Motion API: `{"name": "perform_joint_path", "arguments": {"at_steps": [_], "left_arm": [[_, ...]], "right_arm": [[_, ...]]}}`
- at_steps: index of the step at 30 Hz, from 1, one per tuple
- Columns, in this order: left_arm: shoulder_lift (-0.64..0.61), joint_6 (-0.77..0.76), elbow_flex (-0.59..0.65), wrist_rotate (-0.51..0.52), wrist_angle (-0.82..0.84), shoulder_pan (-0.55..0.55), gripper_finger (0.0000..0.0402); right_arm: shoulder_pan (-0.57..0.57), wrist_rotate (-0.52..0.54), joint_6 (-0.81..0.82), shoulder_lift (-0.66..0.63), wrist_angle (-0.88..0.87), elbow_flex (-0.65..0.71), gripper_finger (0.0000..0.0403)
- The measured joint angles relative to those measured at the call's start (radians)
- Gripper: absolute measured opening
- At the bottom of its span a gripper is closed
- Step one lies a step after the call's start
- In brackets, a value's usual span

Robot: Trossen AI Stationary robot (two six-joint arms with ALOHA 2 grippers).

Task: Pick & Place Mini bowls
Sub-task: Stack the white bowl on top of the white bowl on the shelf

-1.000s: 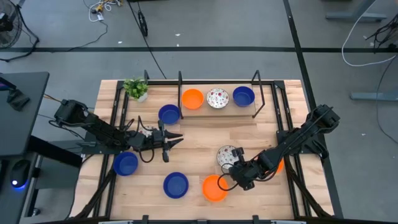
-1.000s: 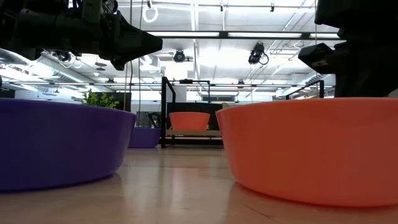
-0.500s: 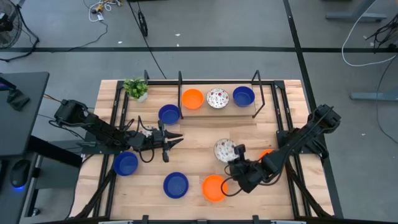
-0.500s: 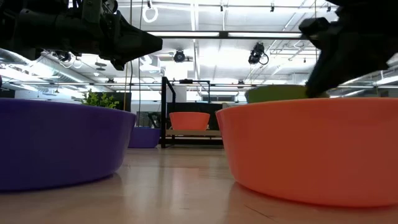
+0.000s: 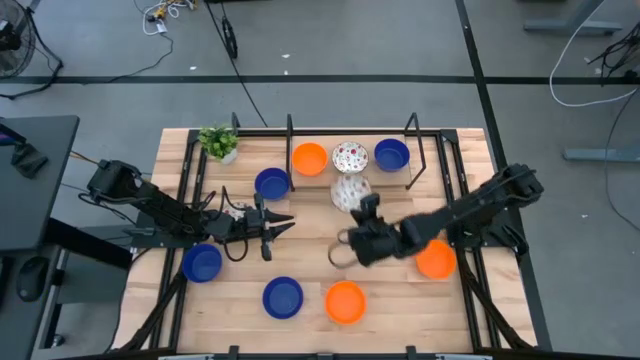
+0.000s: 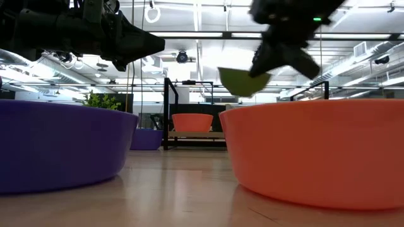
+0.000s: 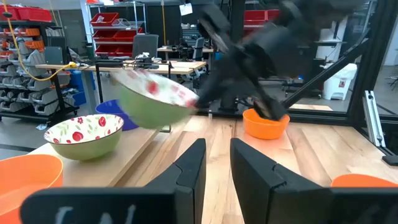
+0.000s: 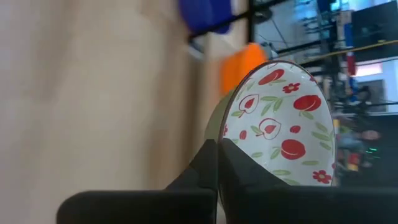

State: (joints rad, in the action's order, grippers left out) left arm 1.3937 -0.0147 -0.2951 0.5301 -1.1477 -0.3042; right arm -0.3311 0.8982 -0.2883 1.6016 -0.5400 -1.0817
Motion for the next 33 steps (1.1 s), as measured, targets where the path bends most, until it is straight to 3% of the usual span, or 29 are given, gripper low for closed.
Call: {"name": "perform_joint_path", "arguments": {"at_steps": [7, 15, 22, 33], "left_arm": [[0.0, 0.0, 0.0, 0.0, 0.0, -0.001, 0.0078], [0.0, 0.0, 0.0, -0.022, 0.0, -0.001, 0.0078], [0.0, 0.0, 0.0, -0.022, 0.0, -0.001, 0.0078], [0.0, 0.0, 0.0, -0.022, 0.0, -0.001, 0.0078]], "right_arm": [[0.239, -0.166, -0.217, -0.001, -0.008, -0.097, 0.0], [0.457, -0.372, -0.244, -0.001, -0.028, -0.109, 0.0], [0.515, -0.468, -0.211, -0.001, -0.032, -0.109, 0.0], [0.521, -0.507, -0.149, -0.001, -0.051, -0.109, 0.0]]}}
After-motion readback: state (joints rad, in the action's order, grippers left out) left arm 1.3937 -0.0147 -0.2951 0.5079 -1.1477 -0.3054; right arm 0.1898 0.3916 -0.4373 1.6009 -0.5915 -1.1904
